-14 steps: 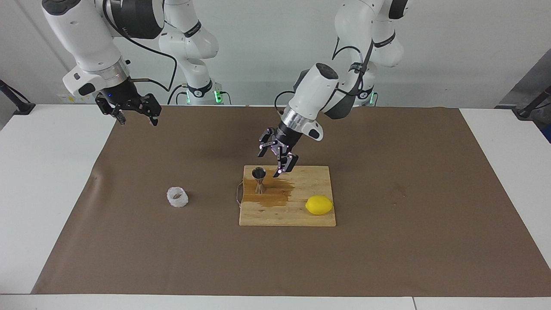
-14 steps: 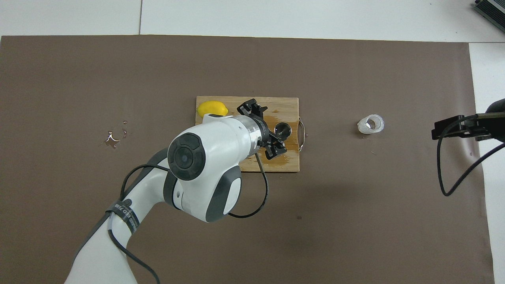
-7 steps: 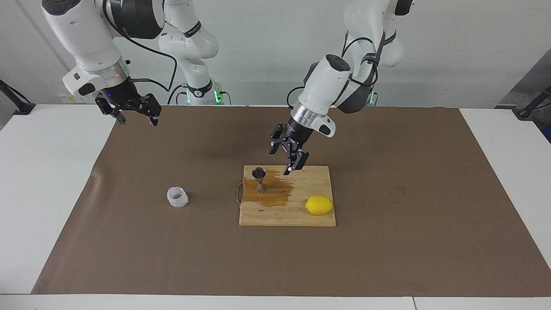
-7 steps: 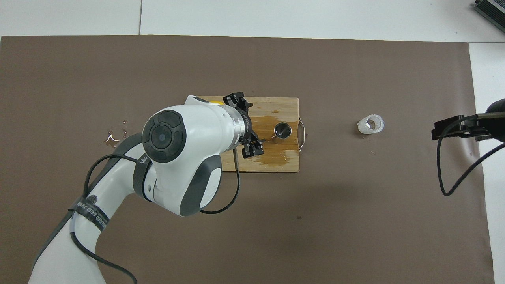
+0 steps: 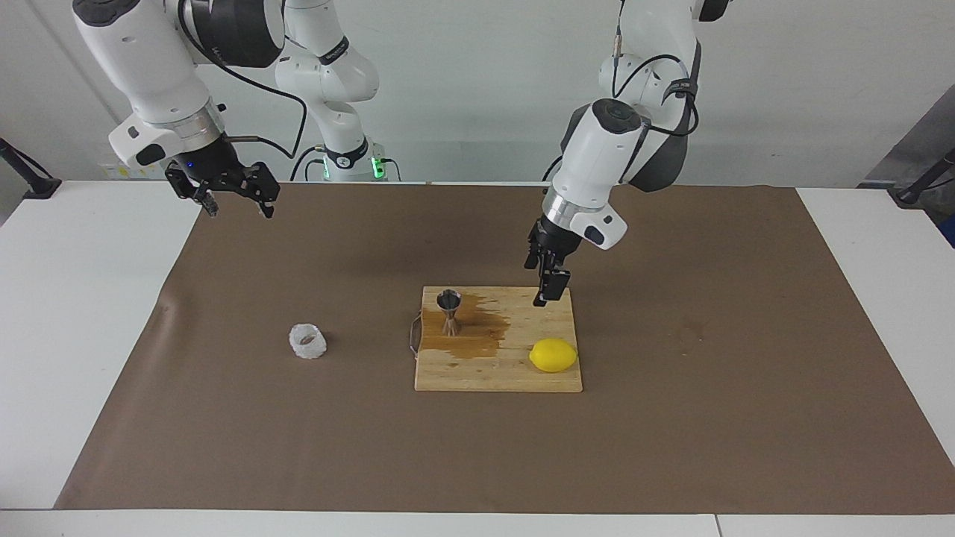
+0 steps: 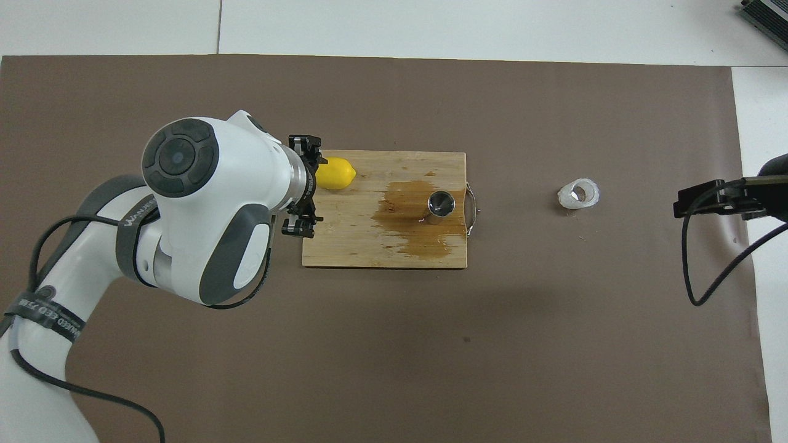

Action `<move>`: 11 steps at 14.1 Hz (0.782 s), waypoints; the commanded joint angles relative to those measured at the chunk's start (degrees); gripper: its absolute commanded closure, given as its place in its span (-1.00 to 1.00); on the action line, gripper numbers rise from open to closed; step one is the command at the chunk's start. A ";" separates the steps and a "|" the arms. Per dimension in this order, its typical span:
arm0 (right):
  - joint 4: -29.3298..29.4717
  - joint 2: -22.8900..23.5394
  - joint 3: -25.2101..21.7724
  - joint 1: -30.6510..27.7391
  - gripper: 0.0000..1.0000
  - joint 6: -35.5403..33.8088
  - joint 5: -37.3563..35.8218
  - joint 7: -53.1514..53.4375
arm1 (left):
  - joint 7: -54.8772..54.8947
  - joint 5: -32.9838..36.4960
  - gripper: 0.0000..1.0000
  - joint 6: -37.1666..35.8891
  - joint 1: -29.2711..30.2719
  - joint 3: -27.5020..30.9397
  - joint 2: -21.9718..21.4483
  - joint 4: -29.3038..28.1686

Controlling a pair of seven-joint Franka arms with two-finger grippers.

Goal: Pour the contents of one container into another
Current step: 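Open the left gripper and withdraw it from the metal cup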

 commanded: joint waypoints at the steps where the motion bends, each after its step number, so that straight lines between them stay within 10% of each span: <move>1: -0.49 -0.94 0.12 -0.93 -1.00 -0.81 1.25 -2.03 | 10.74 3.03 -1.00 -2.34 3.94 -0.38 -1.51 -1.04; 11: -12.59 -4.63 -0.14 -4.09 -1.00 5.06 1.52 -52.66 | 54.05 6.74 -1.00 -5.15 19.50 -0.47 -1.42 -0.17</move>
